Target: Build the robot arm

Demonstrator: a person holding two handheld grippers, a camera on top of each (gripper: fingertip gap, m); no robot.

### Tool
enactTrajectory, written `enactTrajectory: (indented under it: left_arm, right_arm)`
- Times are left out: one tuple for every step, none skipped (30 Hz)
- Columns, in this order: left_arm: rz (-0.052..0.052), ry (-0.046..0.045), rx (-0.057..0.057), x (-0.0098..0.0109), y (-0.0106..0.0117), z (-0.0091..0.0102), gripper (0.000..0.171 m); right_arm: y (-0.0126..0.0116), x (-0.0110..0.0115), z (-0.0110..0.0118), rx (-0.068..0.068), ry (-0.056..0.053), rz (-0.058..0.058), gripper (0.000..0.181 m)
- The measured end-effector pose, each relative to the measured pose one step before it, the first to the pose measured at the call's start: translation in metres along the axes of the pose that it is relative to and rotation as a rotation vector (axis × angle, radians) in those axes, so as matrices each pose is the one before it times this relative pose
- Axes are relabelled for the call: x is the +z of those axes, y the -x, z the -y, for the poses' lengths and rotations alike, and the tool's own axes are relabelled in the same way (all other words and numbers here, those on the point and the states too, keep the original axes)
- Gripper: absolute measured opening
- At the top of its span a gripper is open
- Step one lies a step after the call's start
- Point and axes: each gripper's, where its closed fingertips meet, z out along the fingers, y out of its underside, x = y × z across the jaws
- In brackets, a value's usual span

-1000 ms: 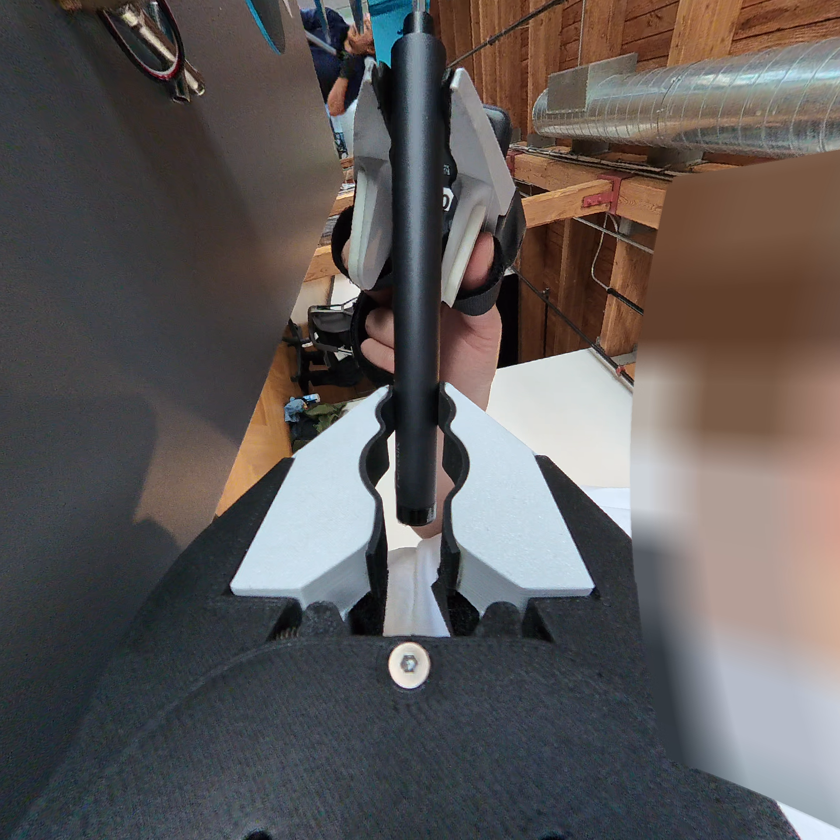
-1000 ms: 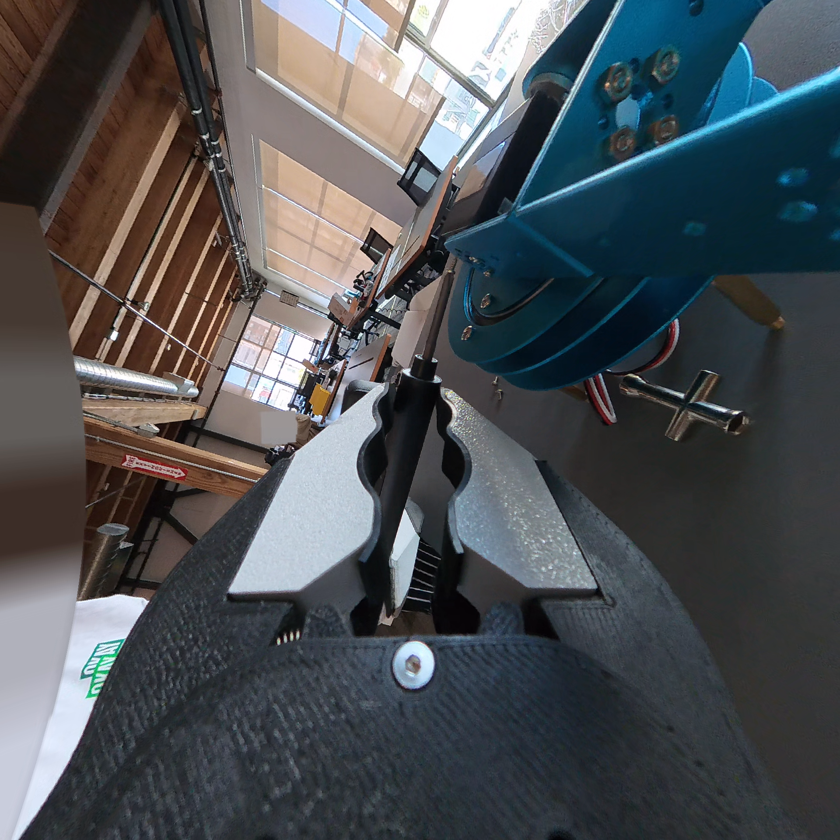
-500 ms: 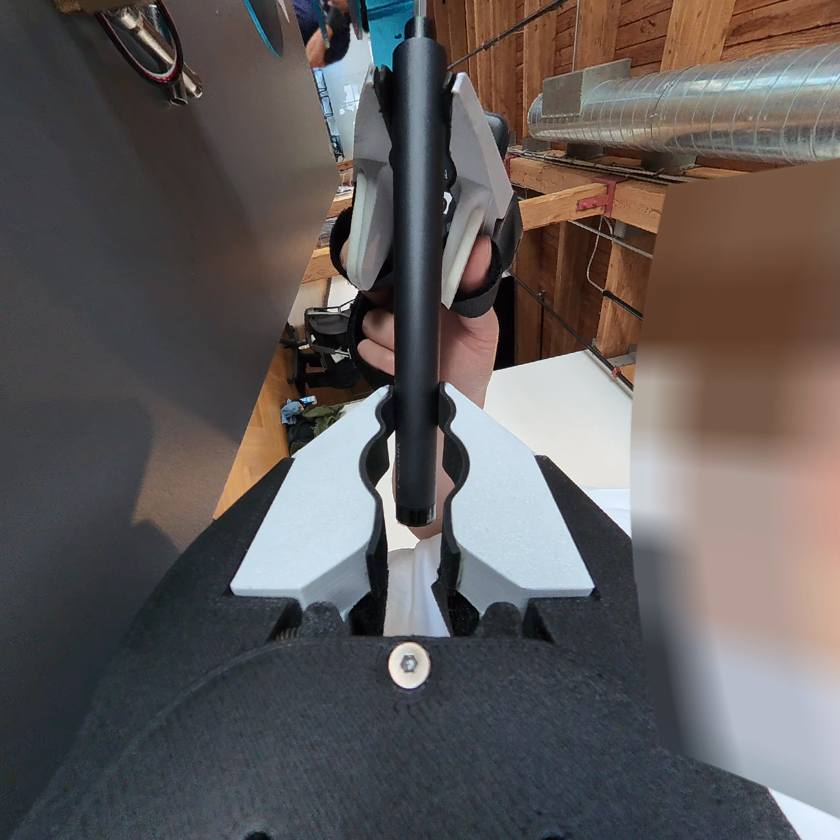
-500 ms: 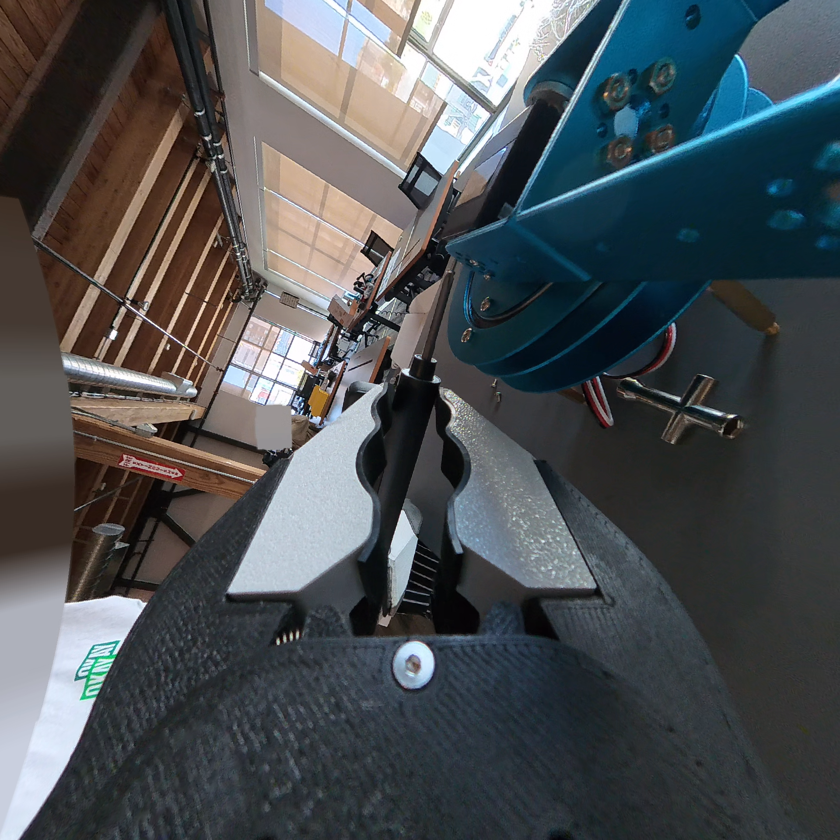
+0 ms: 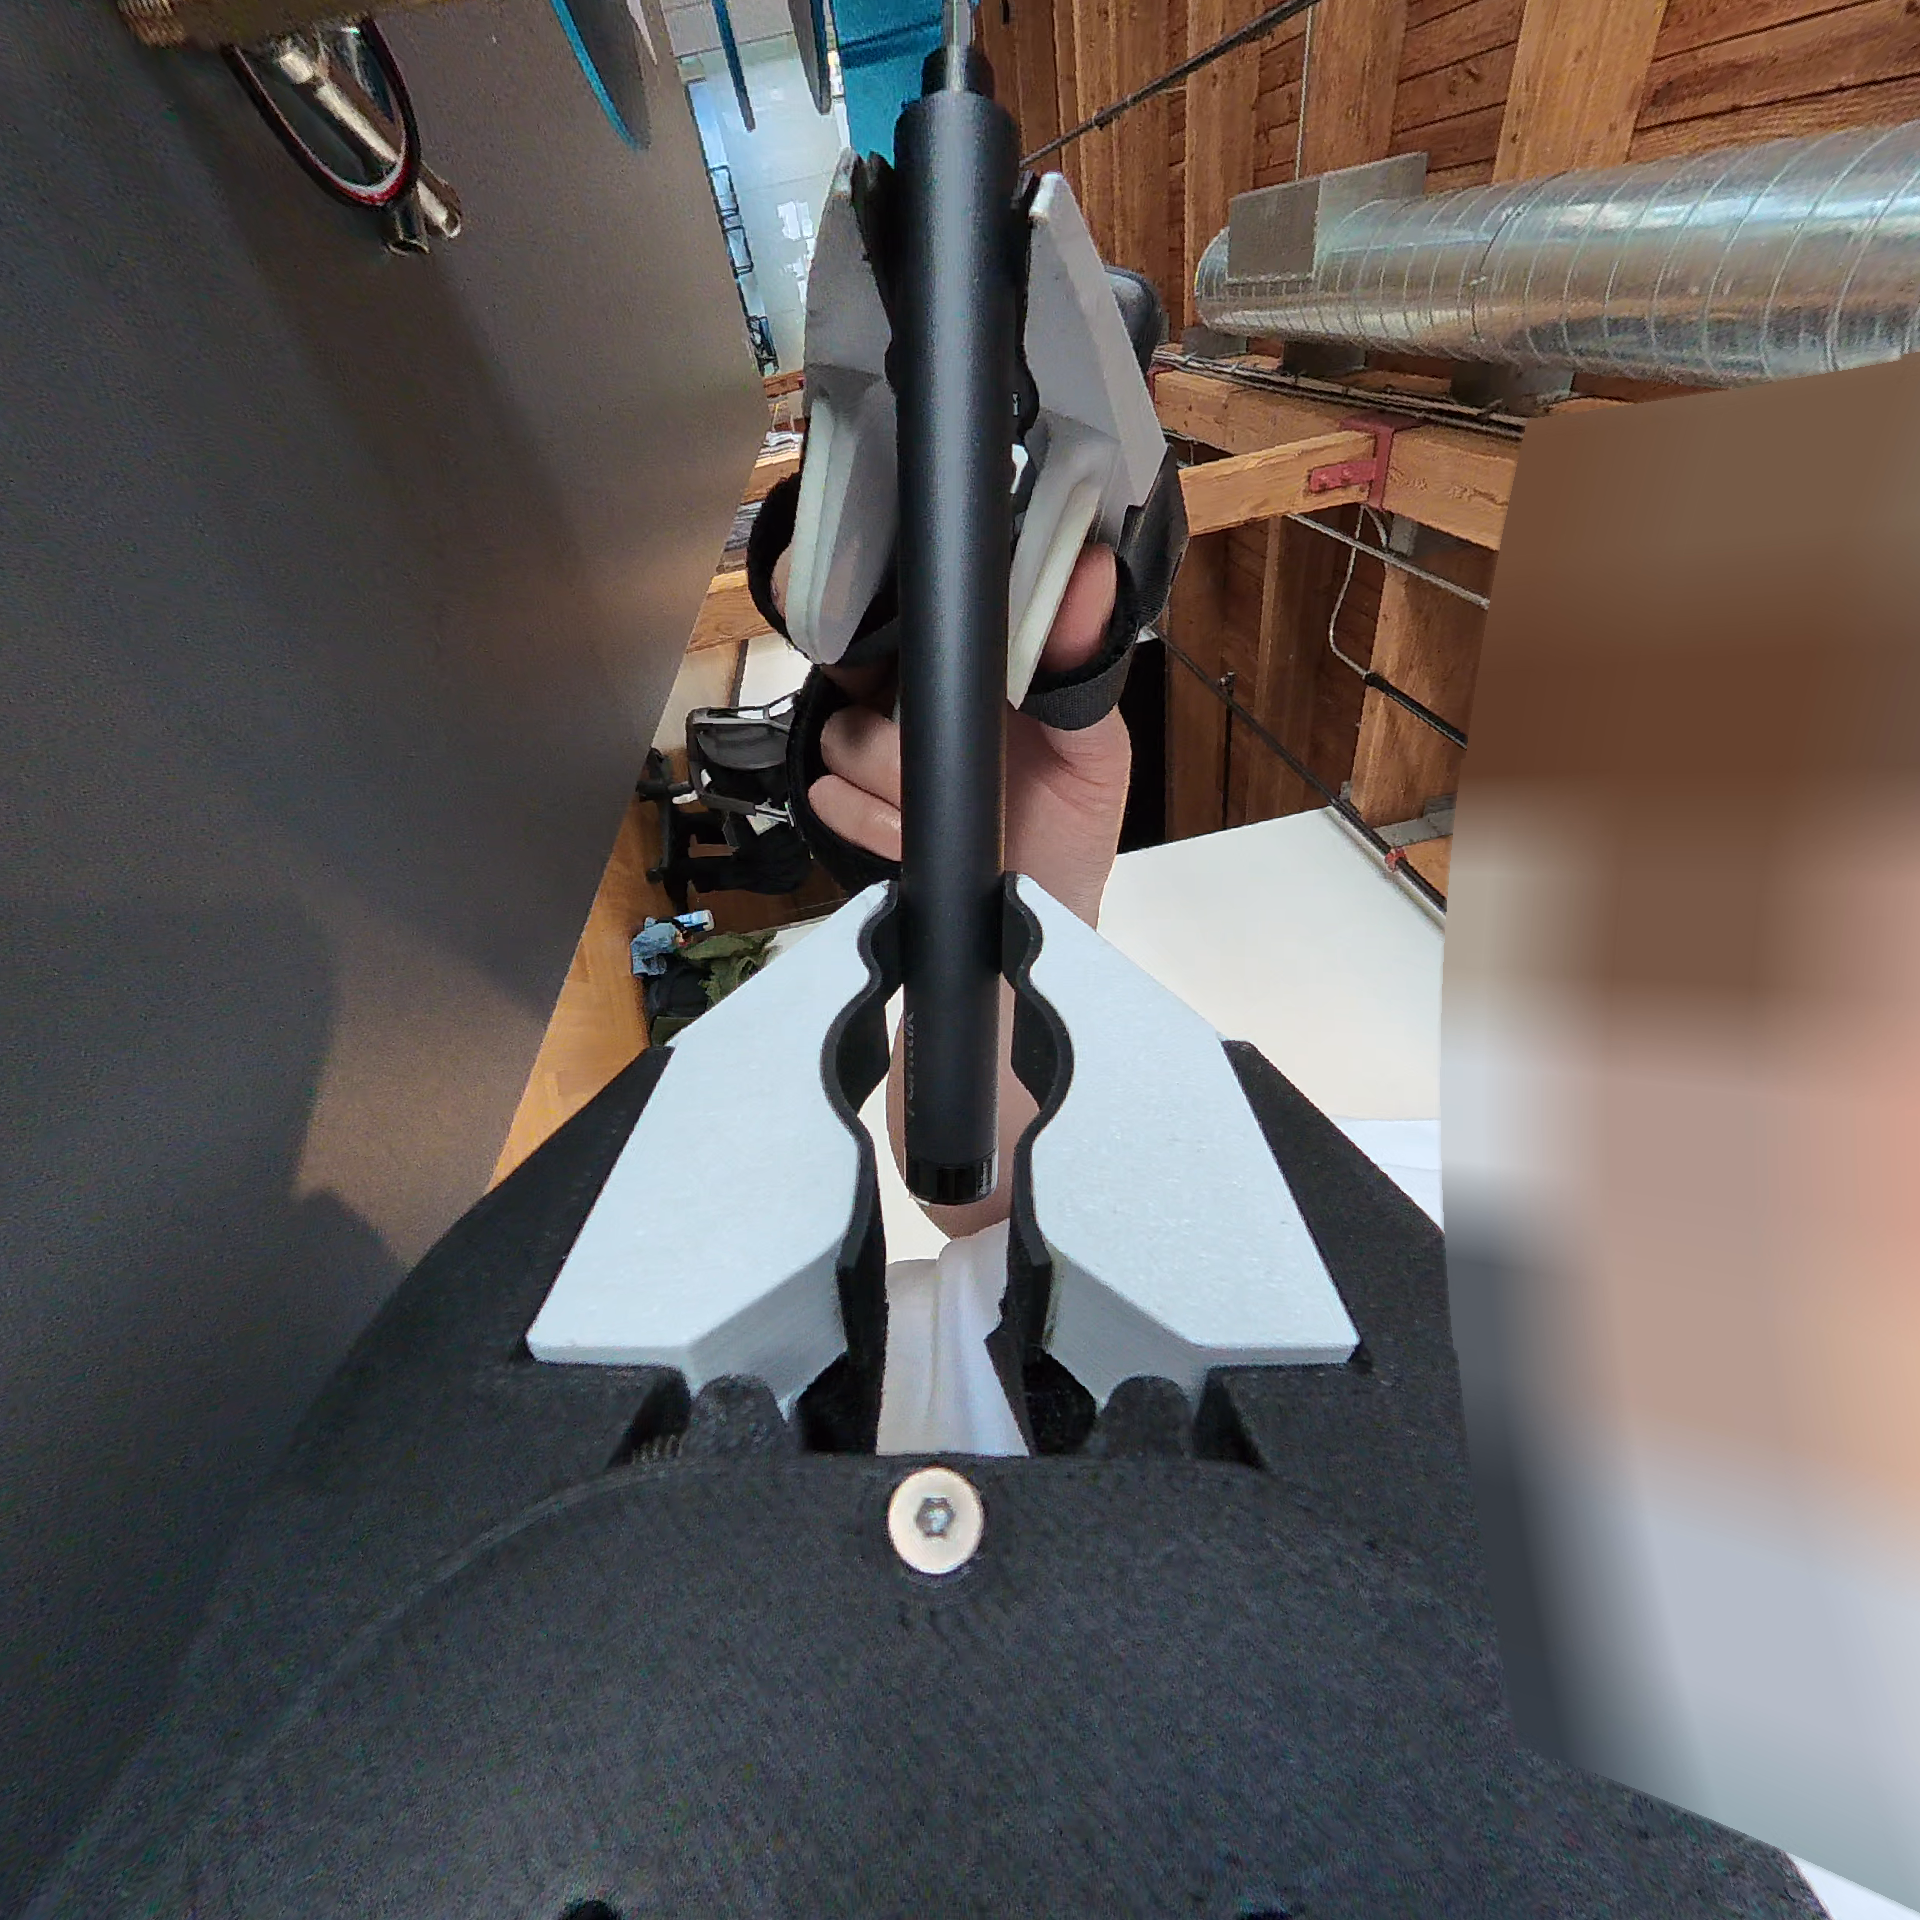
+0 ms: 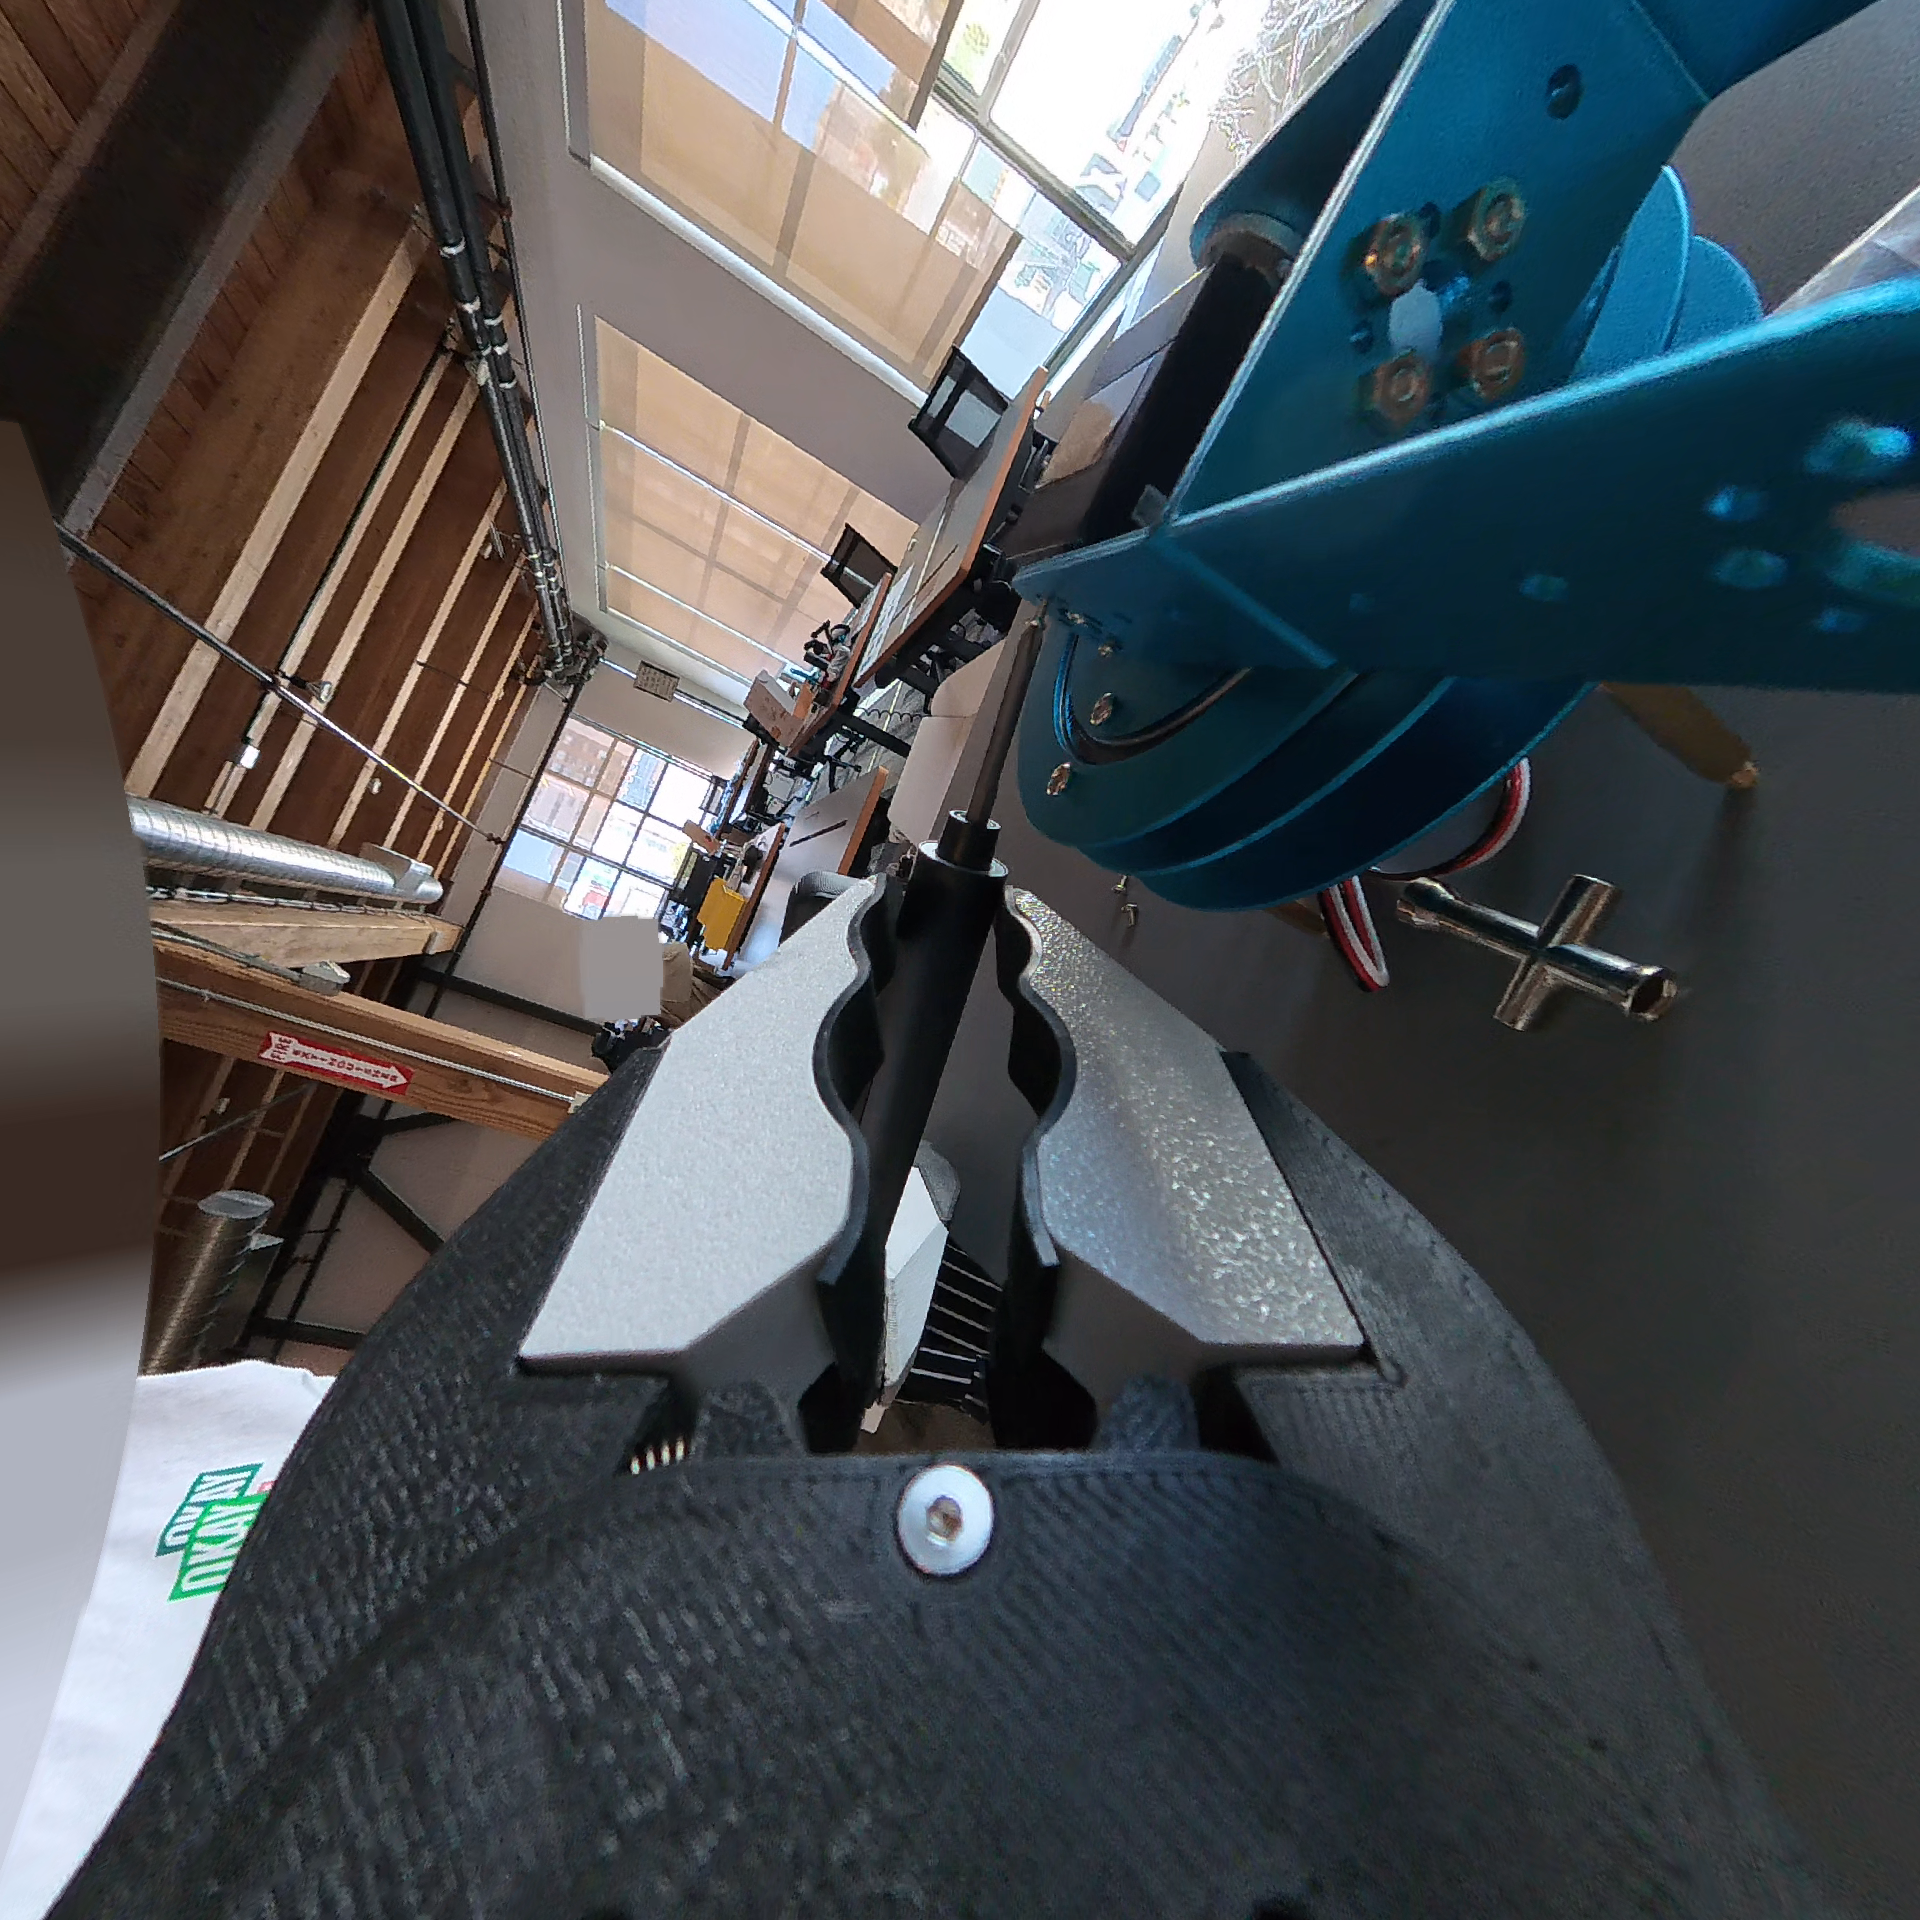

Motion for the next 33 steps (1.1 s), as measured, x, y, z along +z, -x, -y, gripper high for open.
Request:
enactTrajectory:
  left_arm:
    - [0.0010, 0.00172, 0.0011, 0.00021, 0.00009, -0.00002, 0.016]
    - [-0.0002, 0.00085, -0.0004, 0.00016, -0.00009, 0.00008, 0.016]
    - [-0.0001, -0.00165, -0.0017, 0.00001, -0.00003, 0.00032, 0.016]
    - [0.0001, -0.00139, -0.0002, 0.00001, 0.00004, 0.00049, 0.016]
    - [0.0001, -0.00130, 0.0004, -0.00007, -0.00014, 0.00043, 0.016]
    - [0.0012, 0.00060, 0.0008, -0.00001, 0.00006, 0.00015, 0.016]
    - [0.0004, 0.00192, 0.0005, 0.00029, -0.00004, -0.00016, 0.016]
    - [-0.0007, -0.00088, -0.0019, 0.00024, -0.00012, 0.00000, 0.016]
    - [-0.0024, -0.00166, -0.0017, 0.00040, -0.00047, -0.00008, 0.016]
    - [-0.0018, -0.00049, -0.0007, 0.00025, -0.00053, -0.00020, 0.016]
    - [-0.0002, -0.00050, -0.0007, 0.00008, -0.00049, 0.00004, 0.016]
    - [0.0008, -0.00025, -0.0006, -0.00003, -0.00035, 0.00001, 0.016]
    - [-0.0019, -0.00184, -0.0013, -0.00013, -0.00070, 0.00023, 0.016]
    - [-0.0033, -0.00522, -0.0033, -0.00026, -0.00076, 0.00026, 0.016]
    - [-0.0041, -0.00704, -0.0050, -0.00002, -0.00050, 0.00032, 0.016]
    - [-0.0075, -0.00475, -0.0069, -0.00001, -0.00086, 0.00006, 0.016]
    - [-0.0073, -0.00358, -0.0075, 0.00007, -0.00052, 0.00004, 0.016]
    - [-0.0041, -0.00208, -0.0046, -0.00007, -0.00024, 0.00010, 0.016]
    - [-0.0016, -0.00042, 0.0012, -0.00005, -0.00025, 0.00008, 0.016]
    - [0.0024, 0.00018, 0.0051, -0.00009, -0.00013, 0.00001, 0.016]
    - [0.0018, -0.00017, 0.0050, -0.00006, -0.00023, 0.00007, 0.016]
    - [0.0002, -0.00077, 0.0026, -0.00006, -0.00030, 0.00020, 0.016]
    - [-0.0004, -0.00002, 0.0002, 0.00004, -0.00022, 0.00013, 0.016]
    - [-0.0018, -0.00045, -0.0007, -0.00006, -0.00030, 0.00017, 0.016]
    - [-0.0015, -0.00109, -0.0011, -0.00004, -0.00021, 0.00015, 0.016]
    - [-0.0011, -0.00106, -0.0009, -0.00004, -0.00014, 0.00014, 0.016]
    - [-0.0013, -0.00080, -0.0013, -0.00008, -0.00011, -0.00001, 0.016]
    - [-0.0017, -0.00059, -0.0011, 0.00002, -0.00021, 0.00007, 0.016]
    - [-0.0028, -0.00022, -0.0016, 0.00007, -0.00030, -0.00011, 0.016]
    - [-0.0034, -0.00034, -0.0018, 0.00009, -0.00040, 0.00001, 0.016]
    - [-0.0020, 0.00013, -0.0013, 0.00017, -0.00025, -0.00005, 0.016]
    - [-0.0004, 0.00009, -0.0005, 0.00009, -0.00009, -0.00012, 0.016]
    - [0.0001, -0.00011, 0.0000, 0.00010, 0.00001, -0.00009, 0.016]
  right_arm:
    - [-0.00017, 0.00022, 0.00007, 0.0040, 0.0000, 0.0028, 0.017]
    - [-0.00004, 0.00035, -0.00014, 0.0030, 0.0009, 0.0019, 0.017]
    - [-0.00024, 0.00020, 0.00019, 0.0024, -0.0007, 0.0015, 0.017]
    - [0.00009, 0.00007, 0.00026, 0.0028, -0.0016, 0.0028, 0.017]
    - [-0.00004, -0.00007, 0.00049, 0.0008, -0.0022, 0.0002, 0.017]
    - [-0.00010, -0.00022, 0.00044, -0.0028, -0.0024, -0.0011, 0.017]
    - [-0.00006, 0.00006, -0.00024, -0.0013, 0.0015, -0.0008, 0.017]
    - [0.00002, -0.00007, -0.00002, 0.0029, -0.0002, 0.0019, 0.017]
    - [0.00016, -0.00008, 0.00004, 0.0050, -0.0011, 0.0033, 0.017]
    - [0.00006, 0.00005, 0.00003, 0.0048, -0.0010, 0.0034, 0.017]
    - [0.00035, 0.00019, -0.00003, 0.0037, -0.0013, 0.0046, 0.018]
    - [0.00020, 0.00018, 0.00003, 0.0043, -0.0016, 0.0050, 0.018]
    - [0.00020, 0.00009, 0.00015, 0.0067, -0.0020, 0.0058, 0.018]
    - [0.00034, 0.00018, 0.00033, 0.0065, -0.0027, 0.0072, 0.019]
    - [0.00013, -0.00002, 0.00035, 0.0042, -0.0015, 0.0051, 0.019]
    - [0.00034, -0.00026, 0.00060, 0.0002, -0.0020, 0.0030, 0.018]
    - [0.00031, -0.00034, -0.00002, -0.0074, 0.0007, -0.0018, 0.019]
    - [-0.00002, -0.00078, 0.00000, -0.0105, -0.0002, -0.0076, 0.019]
    - [0.00001, -0.00112, 0.00028, -0.0109, -0.0030, -0.0099, 0.020]
    - [-0.00039, -0.00137, -0.00046, -0.0101, 0.0002, -0.0103, 0.022]
    - [0.00018, -0.00183, -0.00065, -0.0026, -0.0005, -0.0034, 0.022]
    - [0.00047, -0.00182, -0.00090, 0.0084, -0.0018, 0.0048, 0.023]
    - [-0.00004, -0.00195, -0.00107, 0.0165, -0.0036, 0.0054, 0.024]
    - [0.00067, -0.00185, -0.00151, 0.0180, -0.0044, 0.0123, 0.027]
    - [0.00228, -0.00174, -0.00213, 0.0164, -0.0031, 0.0258, 0.027]
    - [0.00228, -0.00170, -0.00291, 0.0194, -0.0015, 0.0292, 0.028]
    - [0.00236, -0.00160, -0.00308, 0.0219, -0.0019, 0.0315, 0.028]
    - [0.00347, -0.00143, -0.00262, 0.0230, -0.0057, 0.0409, 0.028]
    - [0.00241, -0.00131, -0.00210, 0.0234, -0.0066, 0.0364, 0.028]
    - [0.00163, -0.00118, -0.00185, 0.0189, -0.0052, 0.0322, 0.028]
    - [0.00027, -0.00119, -0.00111, 0.0142, -0.0058, 0.0226, 0.026]
    - [-0.00106, -0.00080, -0.00126, 0.0106, -0.0006, 0.0095, 0.024]
    - [-0.00004, -0.00014, -0.00072, 0.0075, 0.0010, 0.0136, 0.024]
